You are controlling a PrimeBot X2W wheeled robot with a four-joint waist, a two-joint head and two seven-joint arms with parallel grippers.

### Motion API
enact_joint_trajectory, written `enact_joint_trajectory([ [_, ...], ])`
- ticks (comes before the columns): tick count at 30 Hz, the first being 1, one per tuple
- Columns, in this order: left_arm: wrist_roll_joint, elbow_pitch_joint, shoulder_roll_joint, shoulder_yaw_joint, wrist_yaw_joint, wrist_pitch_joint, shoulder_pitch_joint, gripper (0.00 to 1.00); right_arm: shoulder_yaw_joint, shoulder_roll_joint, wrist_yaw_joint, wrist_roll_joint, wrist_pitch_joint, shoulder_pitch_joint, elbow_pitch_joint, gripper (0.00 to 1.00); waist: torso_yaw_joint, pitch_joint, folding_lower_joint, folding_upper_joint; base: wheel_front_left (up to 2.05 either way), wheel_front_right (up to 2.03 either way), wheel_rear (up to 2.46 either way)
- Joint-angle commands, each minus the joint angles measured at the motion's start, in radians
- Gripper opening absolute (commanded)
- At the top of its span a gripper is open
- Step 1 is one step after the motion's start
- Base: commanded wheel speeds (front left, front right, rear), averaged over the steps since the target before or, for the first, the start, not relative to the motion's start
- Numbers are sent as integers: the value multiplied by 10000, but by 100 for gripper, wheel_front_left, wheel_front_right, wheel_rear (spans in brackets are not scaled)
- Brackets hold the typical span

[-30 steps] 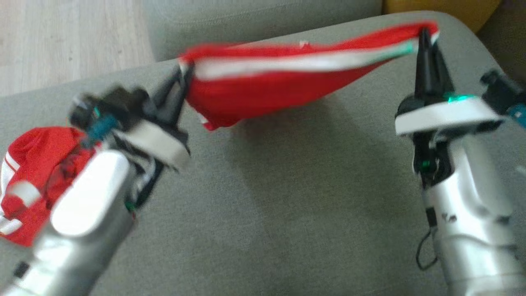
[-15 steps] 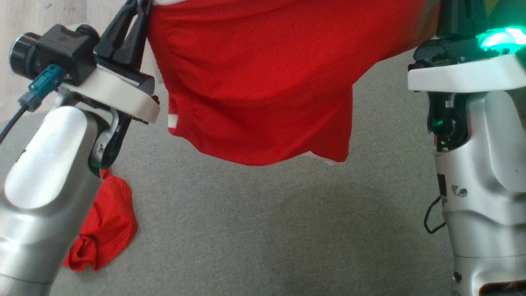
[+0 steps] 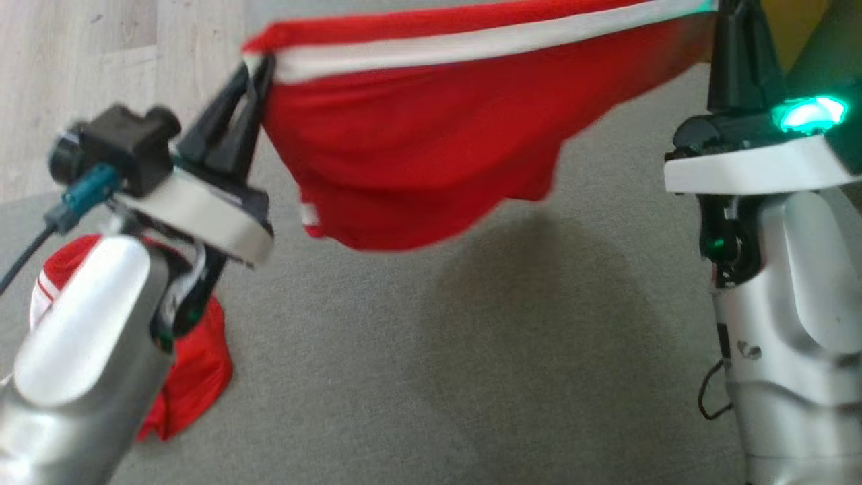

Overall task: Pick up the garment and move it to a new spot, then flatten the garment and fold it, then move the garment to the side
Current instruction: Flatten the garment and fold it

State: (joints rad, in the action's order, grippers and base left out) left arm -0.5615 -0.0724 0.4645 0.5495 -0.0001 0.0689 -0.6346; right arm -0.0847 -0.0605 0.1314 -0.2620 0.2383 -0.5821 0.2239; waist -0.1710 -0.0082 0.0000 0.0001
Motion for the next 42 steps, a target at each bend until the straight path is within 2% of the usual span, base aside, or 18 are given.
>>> enact_joint_trajectory([
  [1,-265,539,457,-586,46,139,-352,0,-74,103,-7,79,-55,-210,-527,0,47,68,0,-1,0,0,0],
  [7,-365,1188,838,-819,227,610,-485,0,358,103,-7,142,-781,-132,-943,0,190,603,0,-1,0,0,0],
  [12,-387,512,849,-610,-285,1207,-1637,0,672,103,-7,20,-1555,-1307,-398,0,245,1752,0,-1,0,0,0],
  [18,204,-1615,471,-325,-925,966,-4343,0,859,-60,-7,326,-1358,-4171,1606,0,291,3339,0,-1,0,0,0],
  [23,835,-3536,-39,-232,-1100,-291,-6578,0,1073,-136,-7,835,-291,-6603,3624,0,273,4222,0,-1,0,0,0],
  [26,956,-4626,-452,82,-1203,-940,-7274,0,827,-163,-7,1181,-46,-7340,4879,0,289,4562,0,-1,0,0,0],
  [30,849,-5716,-890,867,-1291,-1727,-7391,0,187,-263,-7,1520,58,-7378,6501,0,326,4815,0,-1,0,0,0],
  [33,572,-6180,-1073,1803,-1300,-2362,-7021,0,-399,-453,-7,1705,21,-7010,7660,0,377,4858,0,-1,0,0,0],
  [37,315,-6461,-1005,2862,-1302,-2799,-6531,0,-999,-713,-7,1733,-233,-6615,8649,0,452,4781,0,-1,0,0,0],
  [42,-346,-6452,-734,4124,-1304,-3160,-5498,0,-1979,-1140,-7,1197,-781,-6018,9609,0,554,4353,0,-1,0,0,0],
])
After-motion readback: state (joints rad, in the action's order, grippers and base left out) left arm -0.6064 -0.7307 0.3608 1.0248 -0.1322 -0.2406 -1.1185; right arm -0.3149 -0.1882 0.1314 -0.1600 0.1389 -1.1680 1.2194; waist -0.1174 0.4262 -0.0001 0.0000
